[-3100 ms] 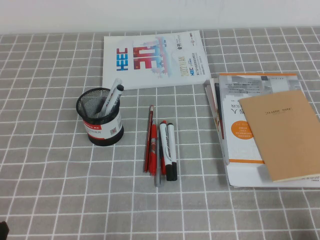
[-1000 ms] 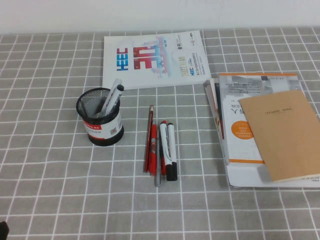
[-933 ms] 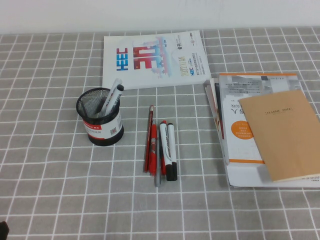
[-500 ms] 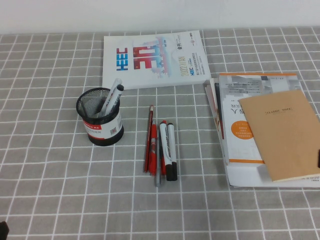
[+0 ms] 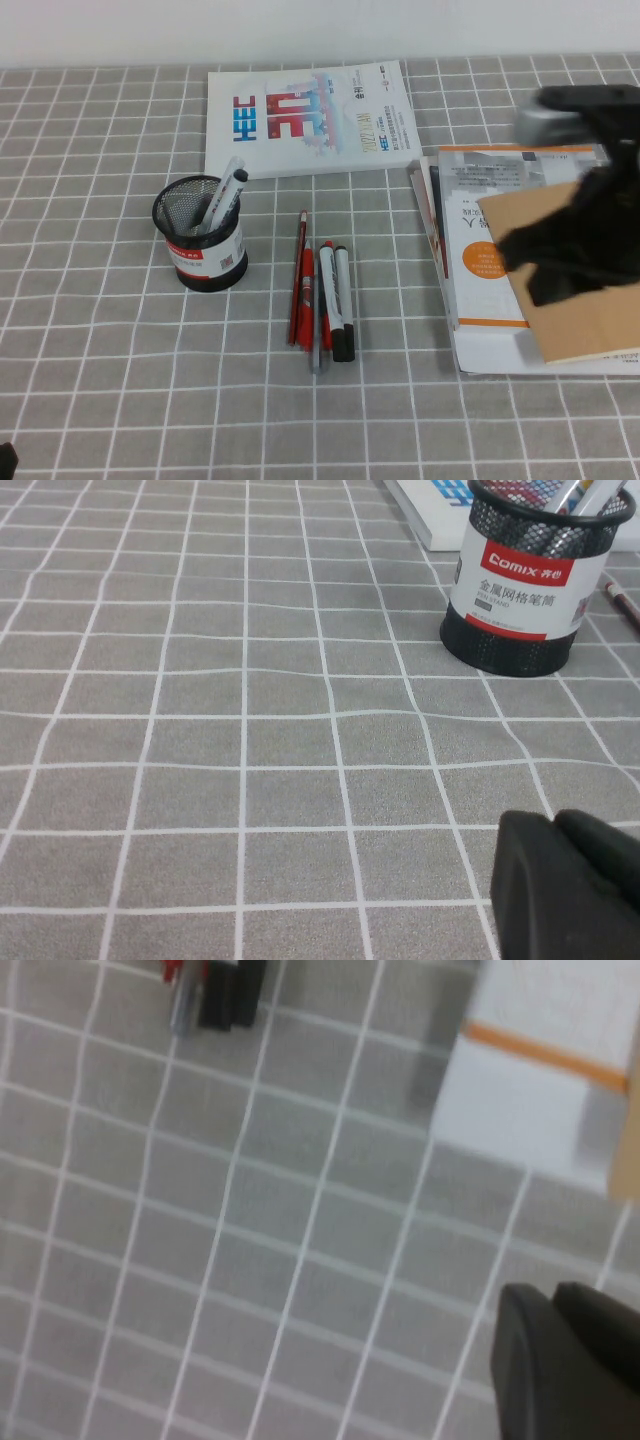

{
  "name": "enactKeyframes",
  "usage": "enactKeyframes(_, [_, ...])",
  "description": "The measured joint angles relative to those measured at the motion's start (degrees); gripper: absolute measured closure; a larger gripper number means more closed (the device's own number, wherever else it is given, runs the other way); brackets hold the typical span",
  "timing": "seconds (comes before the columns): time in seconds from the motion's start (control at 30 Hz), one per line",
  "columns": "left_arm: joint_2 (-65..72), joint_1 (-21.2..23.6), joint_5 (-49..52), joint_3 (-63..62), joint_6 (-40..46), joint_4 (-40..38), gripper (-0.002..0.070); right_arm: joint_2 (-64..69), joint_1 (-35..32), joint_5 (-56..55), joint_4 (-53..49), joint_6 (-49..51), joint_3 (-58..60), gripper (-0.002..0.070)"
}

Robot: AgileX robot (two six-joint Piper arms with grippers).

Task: Put the pen into the pen holder
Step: Pick up the pen on the table

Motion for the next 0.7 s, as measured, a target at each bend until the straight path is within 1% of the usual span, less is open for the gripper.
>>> enactKeyframes(0.1, [0.0,0.0,0.0,0.0,0.0,0.0,0.068,6.7,3.9,0.0,-2.7,1.3,-5.7,0.0688])
enactKeyframes(0.33, [0.0,0.0,0.0,0.0,0.0,0.0,0.068,19.9,10.6,0.0,-6.4,1.9,-17.5,0.0688])
enactKeyframes(0.5, [0.0,0.0,0.0,0.0,0.0,0.0,0.068,28.0,12.5,0.0,-7.5,4.0,-25.5,0.068])
enactKeyframes(0.57, [0.0,0.0,0.0,0.0,0.0,0.0,0.068,30.9,12.5,0.0,-7.5,4.3,-28.4,0.0654])
enactKeyframes(0.6, [0.0,0.0,0.0,0.0,0.0,0.0,0.068,32.4,12.6,0.0,-7.4,4.3,-29.9,0.0629])
enactKeyframes(0.67, [0.0,0.0,0.0,0.0,0.0,0.0,0.068,34.7,12.8,0.0,-7.4,4.4,-32.5,0.0569])
enactKeyframes(0.7, [0.0,0.0,0.0,0.0,0.0,0.0,0.068,36.3,13.2,0.0,-7.5,4.5,-33.8,0.0523])
